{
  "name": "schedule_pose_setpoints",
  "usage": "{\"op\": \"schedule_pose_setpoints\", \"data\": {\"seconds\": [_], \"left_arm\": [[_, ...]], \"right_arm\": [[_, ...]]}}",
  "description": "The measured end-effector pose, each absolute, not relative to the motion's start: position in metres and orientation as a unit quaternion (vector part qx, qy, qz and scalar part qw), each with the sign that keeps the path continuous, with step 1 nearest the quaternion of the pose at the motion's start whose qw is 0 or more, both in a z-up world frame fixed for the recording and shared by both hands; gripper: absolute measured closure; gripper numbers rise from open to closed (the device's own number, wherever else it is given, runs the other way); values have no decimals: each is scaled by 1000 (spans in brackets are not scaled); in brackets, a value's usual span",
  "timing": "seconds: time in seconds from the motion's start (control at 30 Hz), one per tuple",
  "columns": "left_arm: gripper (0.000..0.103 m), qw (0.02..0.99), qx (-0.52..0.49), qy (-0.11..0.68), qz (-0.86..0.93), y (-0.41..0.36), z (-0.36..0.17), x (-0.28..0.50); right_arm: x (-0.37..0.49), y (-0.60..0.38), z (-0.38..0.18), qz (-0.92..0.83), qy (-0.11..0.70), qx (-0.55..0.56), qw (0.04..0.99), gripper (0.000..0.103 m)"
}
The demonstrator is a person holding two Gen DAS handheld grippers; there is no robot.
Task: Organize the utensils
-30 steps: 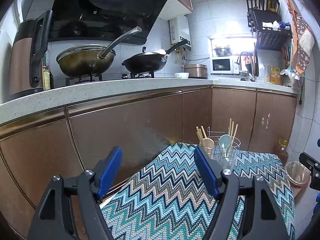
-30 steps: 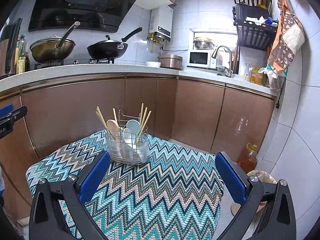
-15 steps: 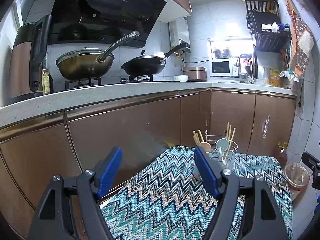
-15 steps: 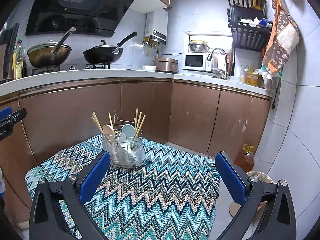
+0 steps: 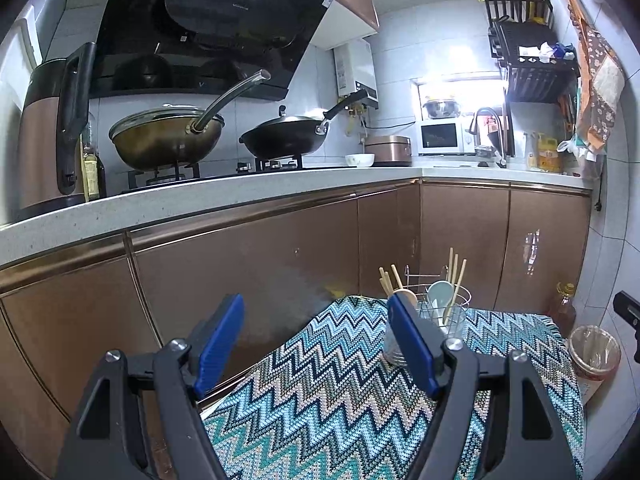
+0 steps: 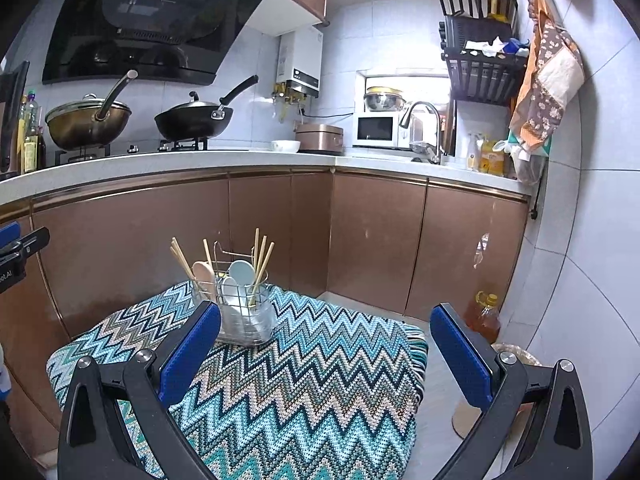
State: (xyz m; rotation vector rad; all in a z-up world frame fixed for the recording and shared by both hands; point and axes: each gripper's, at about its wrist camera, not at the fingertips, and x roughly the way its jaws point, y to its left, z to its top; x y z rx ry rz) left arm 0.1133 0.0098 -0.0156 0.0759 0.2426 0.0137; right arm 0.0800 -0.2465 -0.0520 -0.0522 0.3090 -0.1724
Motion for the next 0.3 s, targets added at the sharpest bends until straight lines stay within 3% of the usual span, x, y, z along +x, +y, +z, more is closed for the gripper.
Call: {"op": "schedule_pose_setpoints", "data": {"seconds": [0.3], "left_arm": [[30,992,31,121,8,11,-14,114]], "right_arm": [[79,-248,-48,-88,148,-26,985,0]]}}
